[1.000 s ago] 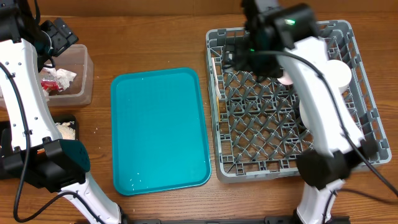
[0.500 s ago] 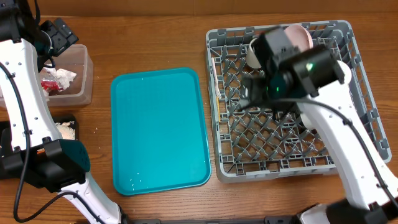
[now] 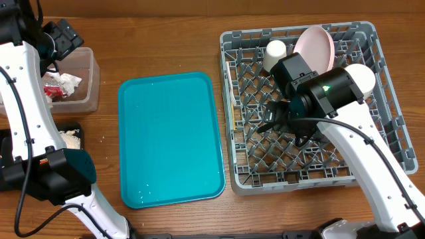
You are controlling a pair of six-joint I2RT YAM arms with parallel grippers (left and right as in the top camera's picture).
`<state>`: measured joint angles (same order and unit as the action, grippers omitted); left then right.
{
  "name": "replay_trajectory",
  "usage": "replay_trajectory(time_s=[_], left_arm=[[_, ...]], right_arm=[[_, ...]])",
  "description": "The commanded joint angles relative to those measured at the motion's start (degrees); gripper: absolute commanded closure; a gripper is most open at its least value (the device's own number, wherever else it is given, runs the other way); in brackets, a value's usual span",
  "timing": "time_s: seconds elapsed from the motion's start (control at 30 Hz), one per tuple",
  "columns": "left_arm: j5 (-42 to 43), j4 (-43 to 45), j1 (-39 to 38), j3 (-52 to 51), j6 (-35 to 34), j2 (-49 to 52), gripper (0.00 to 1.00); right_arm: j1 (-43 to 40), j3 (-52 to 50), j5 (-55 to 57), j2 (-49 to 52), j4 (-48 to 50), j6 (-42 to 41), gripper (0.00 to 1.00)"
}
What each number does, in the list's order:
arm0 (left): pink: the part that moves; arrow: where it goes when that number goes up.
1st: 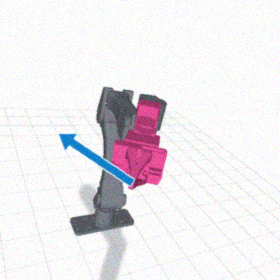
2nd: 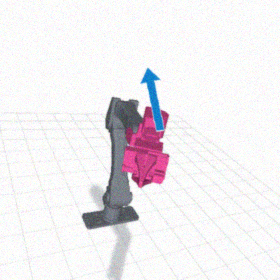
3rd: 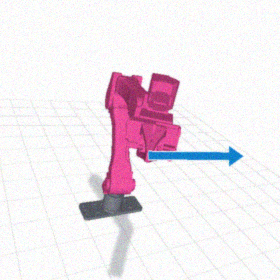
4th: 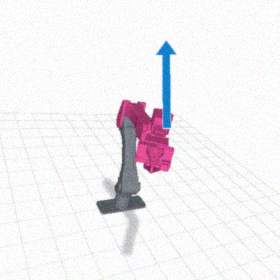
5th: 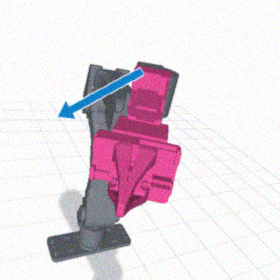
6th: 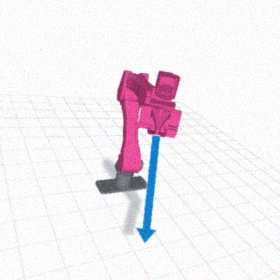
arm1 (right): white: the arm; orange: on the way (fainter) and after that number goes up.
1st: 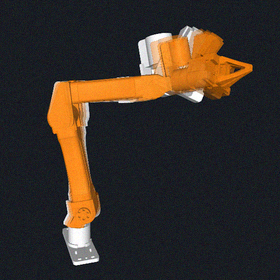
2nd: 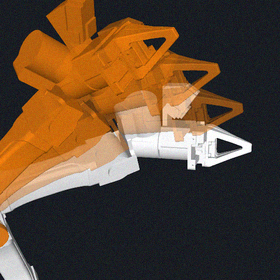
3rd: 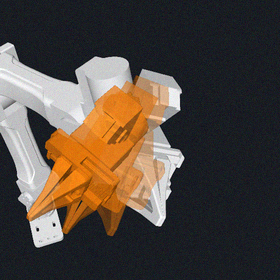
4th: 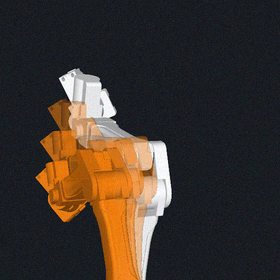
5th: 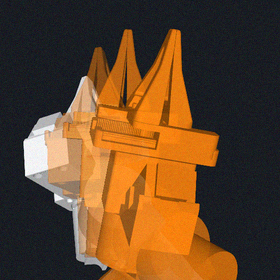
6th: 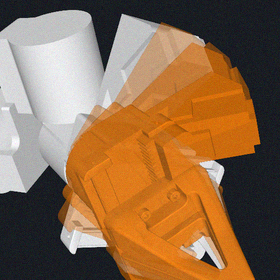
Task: Sort waste into correct bins and load items into the dishwasher rack
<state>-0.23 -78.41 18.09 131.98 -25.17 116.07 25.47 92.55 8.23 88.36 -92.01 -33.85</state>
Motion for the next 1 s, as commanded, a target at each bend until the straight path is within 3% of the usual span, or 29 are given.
replay_trajectory(time_s=[0.0,0.27,0.43,0.57,0.7,0.97], left_arm=[[0.22,0.02,-0.11,0.13,-0.39,0.48,0.0],[0.22,0.02,-0.11,0.13,-0.39,0.48,0.0],[0.22,0.02,-0.11,0.13,-0.39,0.48,0.0],[0.22,0.02,-0.11,0.13,-0.39,0.48,0.0],[0.22,0.02,-0.11,0.13,-0.39,0.48,0.0],[0.22,0.02,-0.11,0.13,-0.39,0.48,0.0]], right_arm=[[-0.13,-0.04,0.72,-0.35,1.09,-0.7,0.0],[-0.13,-0.11,1.16,-0.13,1.92,-0.31,0.0],[0.02,-4.15,-0.79,-0.39,13.35,-0.28,0.0],[0.02,-11.39,-3.3,-1.33,24.48,0.33,0.0],[0.02,-20.09,-7.41,-4.04,31.95,6.82,0.0],[-3.37,-37.05,-8.44,-17.99,45.05,11.85,0.0]])
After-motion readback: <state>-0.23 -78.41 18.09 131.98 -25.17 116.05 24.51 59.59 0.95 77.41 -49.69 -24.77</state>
